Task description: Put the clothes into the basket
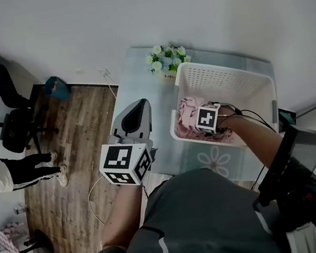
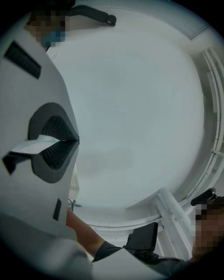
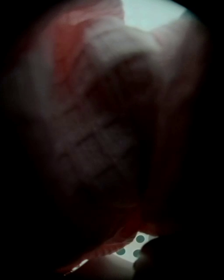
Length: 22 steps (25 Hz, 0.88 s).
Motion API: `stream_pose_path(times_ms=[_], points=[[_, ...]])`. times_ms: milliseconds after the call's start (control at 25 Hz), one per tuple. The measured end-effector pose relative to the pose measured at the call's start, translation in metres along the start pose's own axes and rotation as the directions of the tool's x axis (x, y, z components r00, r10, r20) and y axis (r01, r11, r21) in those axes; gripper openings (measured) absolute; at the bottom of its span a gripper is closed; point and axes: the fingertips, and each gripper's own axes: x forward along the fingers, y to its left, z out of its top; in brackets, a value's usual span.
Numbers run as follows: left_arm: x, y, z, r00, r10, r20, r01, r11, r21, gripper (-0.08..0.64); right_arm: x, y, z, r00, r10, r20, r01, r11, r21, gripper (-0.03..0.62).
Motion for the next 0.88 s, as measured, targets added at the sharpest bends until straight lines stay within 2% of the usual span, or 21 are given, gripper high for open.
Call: stream_pose_path(times_ms=[320,600,760,880], points=[[-0.005,-0.010,0.003,1.000,-0.003,0.009,0.003,1.000,0.029,0.009,-0.001,-0.002,0.000,0.997,-0.037,0.065,0.038,0.999,-0.009,0.399],[-0.029,-0.019,0.016,0.999,0.031,0.034,-0.033,0.998,0.060,0.009,-0.011,-0.001,-0.004,0.998,-0.026,0.064,0.026,1.000,-0.010,0.397],[-0.037,-0.021,0.018,0.997,0.059,0.045,-0.063,0.996,0.071,0.009,-0.031,-0.007,-0.004,0.991,-0.034,0.129,0.033,0.999,0.006,0.397],[-0.044,-0.033,0.020,0.997,0.059,0.054,-0.063,0.995,0.072,0.009,-0.063,-0.010,-0.001,0.976,-0.080,0.203,0.077,0.997,0.022,0.397]])
